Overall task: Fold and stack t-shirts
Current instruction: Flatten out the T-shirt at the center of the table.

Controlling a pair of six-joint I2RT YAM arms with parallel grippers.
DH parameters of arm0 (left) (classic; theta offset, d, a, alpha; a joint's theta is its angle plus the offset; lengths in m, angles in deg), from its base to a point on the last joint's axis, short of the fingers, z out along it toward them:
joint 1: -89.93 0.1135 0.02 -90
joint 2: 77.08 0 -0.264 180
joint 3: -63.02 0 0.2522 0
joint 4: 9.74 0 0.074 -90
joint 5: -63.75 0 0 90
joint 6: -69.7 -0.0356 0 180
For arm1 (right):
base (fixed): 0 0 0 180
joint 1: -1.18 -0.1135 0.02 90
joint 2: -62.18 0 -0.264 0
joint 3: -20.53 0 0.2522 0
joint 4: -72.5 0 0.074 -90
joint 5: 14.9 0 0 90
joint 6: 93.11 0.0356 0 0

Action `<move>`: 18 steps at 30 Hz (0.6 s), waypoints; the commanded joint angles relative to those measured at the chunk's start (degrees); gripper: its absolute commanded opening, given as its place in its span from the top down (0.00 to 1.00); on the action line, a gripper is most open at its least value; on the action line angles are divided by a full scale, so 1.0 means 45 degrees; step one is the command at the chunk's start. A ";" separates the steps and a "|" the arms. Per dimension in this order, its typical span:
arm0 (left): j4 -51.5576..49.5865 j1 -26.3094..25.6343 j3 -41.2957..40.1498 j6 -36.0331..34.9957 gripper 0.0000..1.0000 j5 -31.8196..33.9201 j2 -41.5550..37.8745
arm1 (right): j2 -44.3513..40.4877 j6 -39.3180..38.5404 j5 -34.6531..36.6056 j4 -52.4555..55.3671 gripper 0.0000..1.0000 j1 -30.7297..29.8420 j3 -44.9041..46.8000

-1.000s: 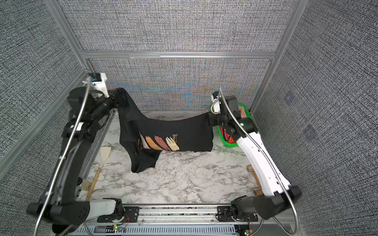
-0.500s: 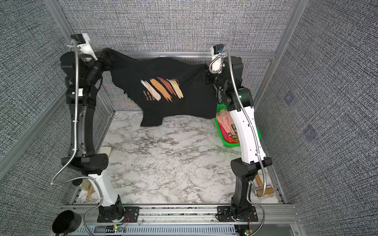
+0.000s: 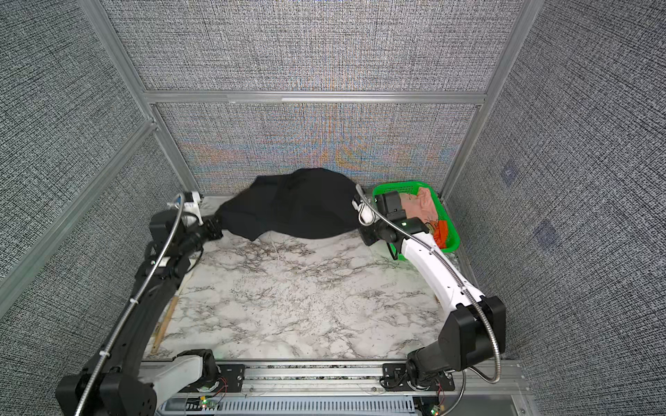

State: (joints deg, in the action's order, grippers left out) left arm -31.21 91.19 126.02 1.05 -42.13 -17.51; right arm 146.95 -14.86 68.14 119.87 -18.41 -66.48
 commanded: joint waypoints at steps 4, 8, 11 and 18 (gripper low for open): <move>-0.0895 0.0012 -0.5005 0.2989 1.00 0.1065 -0.2839 | 0.1378 -0.1899 0.0614 0.2035 1.00 -0.0809 0.1405; -0.1303 0.0008 -0.6613 0.3910 1.00 0.2526 -0.4206 | 0.2536 -0.1787 0.2718 0.2524 1.00 -0.1614 0.1591; -0.1707 0.0014 -0.7060 0.4333 1.00 0.2600 -0.4693 | 0.3096 -0.1871 0.3821 0.2903 1.00 -0.1984 0.1728; -0.2311 0.0012 -0.6851 0.5042 1.00 0.3045 -0.5459 | 0.2864 -0.1808 0.4336 0.3637 1.00 -0.2013 0.2168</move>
State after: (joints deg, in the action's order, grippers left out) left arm -40.43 91.21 93.82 21.64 -30.67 -41.23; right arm 160.98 -22.93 84.51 133.40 -27.48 -57.17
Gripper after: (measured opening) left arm 0.055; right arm 0.081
